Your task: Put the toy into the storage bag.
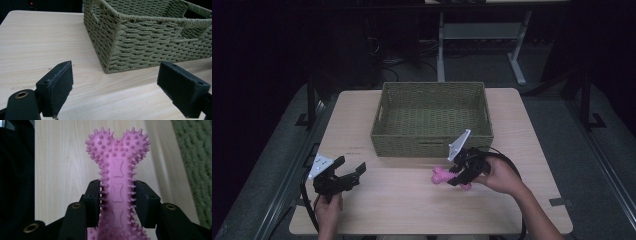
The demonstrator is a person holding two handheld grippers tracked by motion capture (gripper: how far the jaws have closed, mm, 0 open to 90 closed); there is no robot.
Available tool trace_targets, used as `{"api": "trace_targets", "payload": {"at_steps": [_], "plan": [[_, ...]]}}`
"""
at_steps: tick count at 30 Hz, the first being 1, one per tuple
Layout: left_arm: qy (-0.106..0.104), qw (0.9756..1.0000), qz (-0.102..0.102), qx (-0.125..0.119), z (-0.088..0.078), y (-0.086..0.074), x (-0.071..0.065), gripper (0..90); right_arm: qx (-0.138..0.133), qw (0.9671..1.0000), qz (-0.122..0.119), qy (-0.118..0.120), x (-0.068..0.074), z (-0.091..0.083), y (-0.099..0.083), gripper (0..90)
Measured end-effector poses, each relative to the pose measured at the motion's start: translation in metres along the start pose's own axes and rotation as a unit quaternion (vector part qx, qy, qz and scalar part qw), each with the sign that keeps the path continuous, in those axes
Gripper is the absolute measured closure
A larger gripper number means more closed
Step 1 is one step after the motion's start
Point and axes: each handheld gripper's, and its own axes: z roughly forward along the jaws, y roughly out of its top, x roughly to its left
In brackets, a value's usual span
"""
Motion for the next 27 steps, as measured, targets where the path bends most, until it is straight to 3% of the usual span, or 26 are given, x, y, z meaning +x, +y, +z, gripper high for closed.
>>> {"api": "trace_targets", "payload": {"at_steps": [12,27], "plan": [[0.001,1.0,-0.006,-0.002,0.0,0.0,0.002,12.9,-0.026,0.9996,-0.001,0.011,-0.014,-0.031,0.011,58.1],[-0.001,1.0,-0.007,-0.003,-0.001,0.0,0.003,12.9,-0.039,0.9989,0.004,0.024,-0.032,-0.054,0.026,58.1]]}}
